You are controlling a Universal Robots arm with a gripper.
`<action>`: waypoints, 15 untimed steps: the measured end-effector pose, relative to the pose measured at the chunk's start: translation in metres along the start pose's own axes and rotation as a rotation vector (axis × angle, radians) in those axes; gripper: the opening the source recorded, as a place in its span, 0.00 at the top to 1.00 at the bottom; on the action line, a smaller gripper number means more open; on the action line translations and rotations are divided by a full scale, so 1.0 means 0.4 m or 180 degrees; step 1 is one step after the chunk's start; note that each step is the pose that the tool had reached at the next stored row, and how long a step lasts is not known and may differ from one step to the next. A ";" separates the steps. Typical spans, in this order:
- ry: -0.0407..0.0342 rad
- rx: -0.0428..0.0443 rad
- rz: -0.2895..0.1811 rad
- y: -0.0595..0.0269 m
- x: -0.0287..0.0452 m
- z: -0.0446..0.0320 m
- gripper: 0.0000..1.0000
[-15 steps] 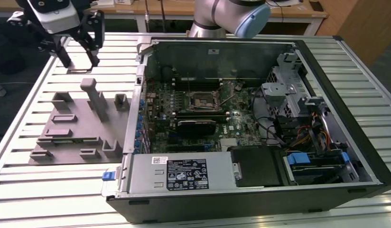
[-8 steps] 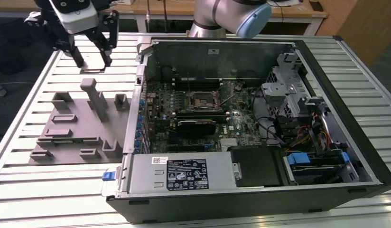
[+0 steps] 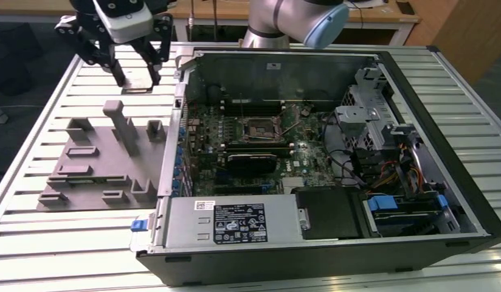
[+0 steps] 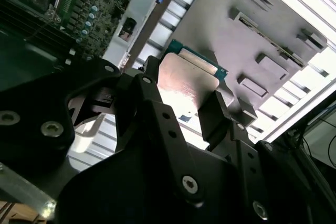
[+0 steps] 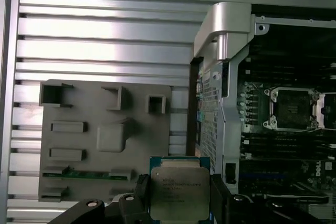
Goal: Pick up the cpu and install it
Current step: 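Pick up the cpu and move it towards the insertion slot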
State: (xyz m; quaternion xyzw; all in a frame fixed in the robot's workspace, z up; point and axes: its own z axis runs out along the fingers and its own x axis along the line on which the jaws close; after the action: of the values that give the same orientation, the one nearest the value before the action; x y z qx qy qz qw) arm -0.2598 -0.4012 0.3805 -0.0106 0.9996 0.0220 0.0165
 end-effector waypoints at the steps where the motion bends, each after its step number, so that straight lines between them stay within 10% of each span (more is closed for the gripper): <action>1: 0.0000 0.0000 0.0000 0.000 -0.008 0.000 0.46; 15: 0.0000 0.0000 0.0000 -0.003 -0.129 0.004 0.46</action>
State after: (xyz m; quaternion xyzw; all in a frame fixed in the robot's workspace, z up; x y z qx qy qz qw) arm -0.2080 -0.4013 0.3804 -0.0107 0.9996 0.0220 0.0165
